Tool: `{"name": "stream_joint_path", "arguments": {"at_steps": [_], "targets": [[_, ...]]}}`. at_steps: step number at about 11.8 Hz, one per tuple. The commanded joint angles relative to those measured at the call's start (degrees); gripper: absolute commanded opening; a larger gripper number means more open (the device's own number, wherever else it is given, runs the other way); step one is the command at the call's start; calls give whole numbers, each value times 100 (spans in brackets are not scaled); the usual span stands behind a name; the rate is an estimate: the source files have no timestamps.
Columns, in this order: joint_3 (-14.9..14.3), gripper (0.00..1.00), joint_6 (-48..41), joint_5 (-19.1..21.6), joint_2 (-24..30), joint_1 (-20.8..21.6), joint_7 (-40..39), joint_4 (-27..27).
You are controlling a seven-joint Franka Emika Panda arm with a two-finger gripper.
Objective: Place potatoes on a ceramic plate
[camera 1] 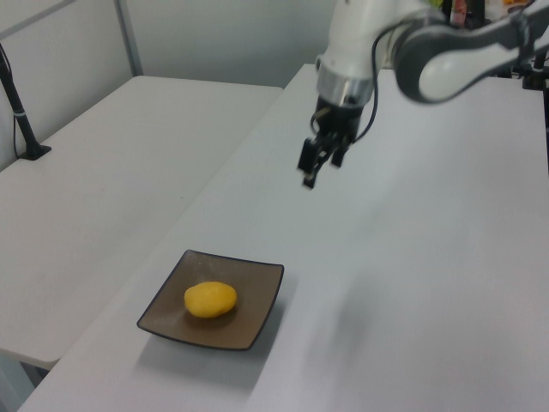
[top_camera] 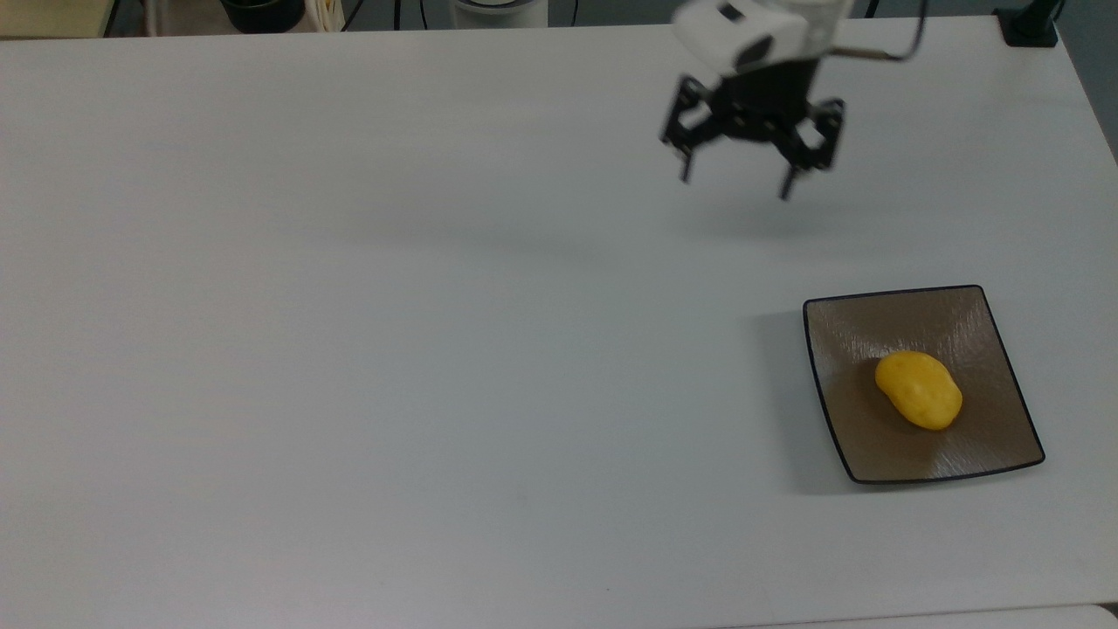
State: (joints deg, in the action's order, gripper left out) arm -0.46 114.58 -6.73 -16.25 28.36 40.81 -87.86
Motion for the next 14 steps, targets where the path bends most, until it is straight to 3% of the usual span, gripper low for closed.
{"name": "stream_joint_path", "arguments": {"at_steps": [1, 4, 6, 10, 14], "targets": [[-24, 100, -1303, 547, 1165, -575, -737, -617], [-51, 100, -2183, 813, 1949, -1138, -1759, -890], [-33, 100, -2229, 997, 2239, -1611, -2380, -1039], [151, 100, -1862, 1156, 2215, -2246, -4420, -1057], [134, 100, -1711, 1077, 2022, -2291, -4661, -1014]]}}
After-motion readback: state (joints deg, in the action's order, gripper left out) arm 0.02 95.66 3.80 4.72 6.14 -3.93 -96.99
